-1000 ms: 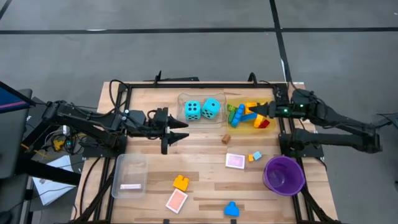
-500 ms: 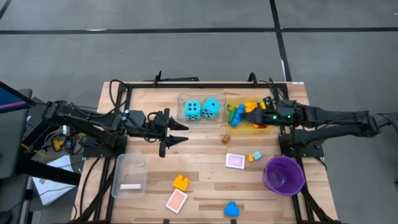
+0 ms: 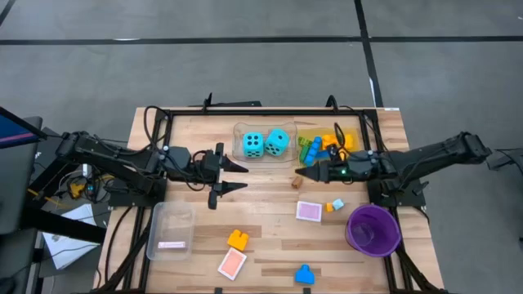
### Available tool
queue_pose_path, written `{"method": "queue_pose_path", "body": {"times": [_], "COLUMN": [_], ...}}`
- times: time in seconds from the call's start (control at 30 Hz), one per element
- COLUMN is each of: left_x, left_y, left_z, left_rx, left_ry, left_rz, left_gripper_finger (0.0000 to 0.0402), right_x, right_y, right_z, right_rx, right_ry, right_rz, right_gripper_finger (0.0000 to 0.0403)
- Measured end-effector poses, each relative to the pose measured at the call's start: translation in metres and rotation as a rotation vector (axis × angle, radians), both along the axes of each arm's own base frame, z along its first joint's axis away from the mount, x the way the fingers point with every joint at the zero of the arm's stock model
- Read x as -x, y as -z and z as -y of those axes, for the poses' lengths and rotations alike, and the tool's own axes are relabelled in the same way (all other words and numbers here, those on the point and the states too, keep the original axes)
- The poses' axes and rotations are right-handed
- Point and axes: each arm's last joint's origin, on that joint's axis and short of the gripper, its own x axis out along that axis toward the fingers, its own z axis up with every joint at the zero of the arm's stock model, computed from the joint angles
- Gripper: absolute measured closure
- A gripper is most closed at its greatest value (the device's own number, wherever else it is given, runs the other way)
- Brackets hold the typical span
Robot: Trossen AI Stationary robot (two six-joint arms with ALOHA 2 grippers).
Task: Pick & Place Toys
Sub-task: Put the yellow game piece into the yellow bin
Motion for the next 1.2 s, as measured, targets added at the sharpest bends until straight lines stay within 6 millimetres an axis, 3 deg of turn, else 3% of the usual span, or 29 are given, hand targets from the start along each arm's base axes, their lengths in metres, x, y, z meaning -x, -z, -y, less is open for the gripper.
{"method": "queue_pose_path", "body": {"times": [0.23,0.57,0.93,1.2], "left_x": [0.003,0.019,0.021,0.001], "left_y": [-0.001,0.007,-0.011,0.009], "left_z": [0.013,0.052,0.057,0.077], "left_rx": [-0.002,-0.057,-0.077,-0.150], "left_ry": [0.010,0.013,-0.032,0.028], "left_rz": [0.006,-0.065,-0.050,-0.250], "left_gripper_finger": [0.0206,0.0197,0.0087,0.0051], "right_x": [-0.003,0.002,0.001,0.001], "right_y": [0.000,-0.005,-0.013,-0.017], "right_z": [-0.017,-0.020,-0.020,-0.020], "right_rx": [-0.001,0.068,0.102,0.122], "right_ry": [-0.073,-0.110,-0.117,-0.120], "right_rz": [0.025,0.045,0.121,0.162], "right_gripper_finger": [0.0024,0.0024,0.0024,0.0024]}}
